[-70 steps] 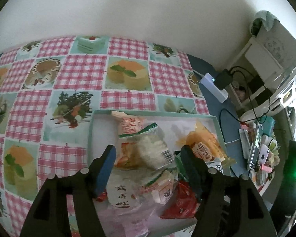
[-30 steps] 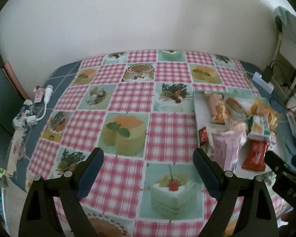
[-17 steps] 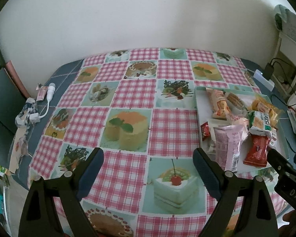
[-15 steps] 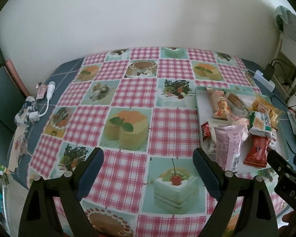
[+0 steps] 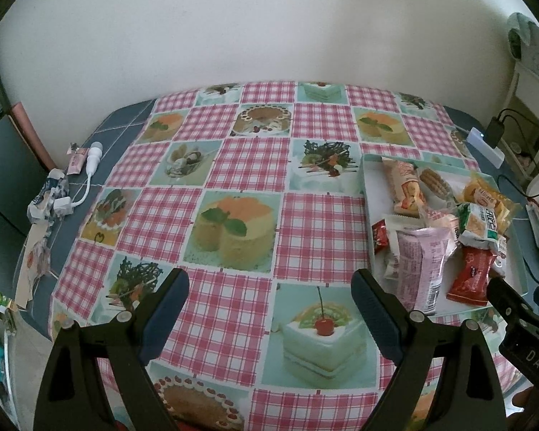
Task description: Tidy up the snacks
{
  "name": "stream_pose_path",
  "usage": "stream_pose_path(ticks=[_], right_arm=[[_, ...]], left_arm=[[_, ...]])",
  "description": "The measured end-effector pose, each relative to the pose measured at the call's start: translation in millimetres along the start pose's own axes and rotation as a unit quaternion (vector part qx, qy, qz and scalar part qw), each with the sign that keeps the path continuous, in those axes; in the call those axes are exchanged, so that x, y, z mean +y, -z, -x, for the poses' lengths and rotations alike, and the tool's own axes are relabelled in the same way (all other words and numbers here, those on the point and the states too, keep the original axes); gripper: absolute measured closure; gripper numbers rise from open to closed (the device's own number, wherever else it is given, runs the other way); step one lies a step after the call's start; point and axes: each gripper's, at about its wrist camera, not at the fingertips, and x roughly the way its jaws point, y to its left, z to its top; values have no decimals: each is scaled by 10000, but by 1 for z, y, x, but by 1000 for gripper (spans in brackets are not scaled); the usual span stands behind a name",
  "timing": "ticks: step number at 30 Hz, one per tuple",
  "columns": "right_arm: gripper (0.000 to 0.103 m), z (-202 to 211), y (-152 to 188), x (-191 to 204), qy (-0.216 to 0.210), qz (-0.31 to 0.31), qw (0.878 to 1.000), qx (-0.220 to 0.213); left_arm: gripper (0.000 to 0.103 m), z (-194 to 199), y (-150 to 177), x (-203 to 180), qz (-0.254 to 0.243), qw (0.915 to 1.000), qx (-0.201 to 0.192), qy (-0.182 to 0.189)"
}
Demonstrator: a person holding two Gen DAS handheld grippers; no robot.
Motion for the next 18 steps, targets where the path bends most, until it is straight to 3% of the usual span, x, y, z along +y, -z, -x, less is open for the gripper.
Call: stream_pose_path(ticks=[18], right_arm=[[0, -1, -1, 2, 0, 49, 10000, 24]], left_arm=[[11, 0, 0, 5, 103, 9999, 3, -83]])
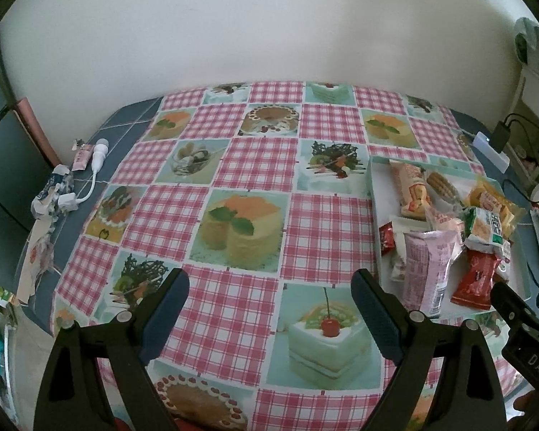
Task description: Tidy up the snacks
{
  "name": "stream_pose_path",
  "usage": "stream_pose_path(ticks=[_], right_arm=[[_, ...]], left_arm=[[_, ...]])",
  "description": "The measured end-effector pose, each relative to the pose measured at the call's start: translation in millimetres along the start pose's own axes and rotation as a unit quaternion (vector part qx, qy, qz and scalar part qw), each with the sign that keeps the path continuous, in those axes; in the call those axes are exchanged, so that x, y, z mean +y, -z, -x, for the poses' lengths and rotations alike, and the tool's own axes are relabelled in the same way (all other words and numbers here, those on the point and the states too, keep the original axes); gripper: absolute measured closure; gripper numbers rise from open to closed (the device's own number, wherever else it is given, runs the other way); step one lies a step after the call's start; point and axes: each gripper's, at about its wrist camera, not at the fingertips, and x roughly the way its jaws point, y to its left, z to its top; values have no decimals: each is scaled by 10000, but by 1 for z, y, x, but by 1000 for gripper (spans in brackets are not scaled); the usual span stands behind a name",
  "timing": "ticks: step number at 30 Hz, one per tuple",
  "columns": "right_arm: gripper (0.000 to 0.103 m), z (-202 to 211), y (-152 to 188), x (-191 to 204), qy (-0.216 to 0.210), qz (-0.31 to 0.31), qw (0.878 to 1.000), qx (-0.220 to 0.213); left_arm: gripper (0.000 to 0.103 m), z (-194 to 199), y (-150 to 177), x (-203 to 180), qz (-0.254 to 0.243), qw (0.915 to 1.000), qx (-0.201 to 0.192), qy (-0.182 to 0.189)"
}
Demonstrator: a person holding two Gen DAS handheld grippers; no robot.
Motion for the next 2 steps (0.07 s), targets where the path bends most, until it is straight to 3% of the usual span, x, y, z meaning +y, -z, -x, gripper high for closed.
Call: stream_pose_path(ticks=[2], right_arm=[[0, 0, 0, 0, 2, 2, 10000, 1]], left_arm=[[11, 0, 0, 1, -17, 10000, 1, 5]])
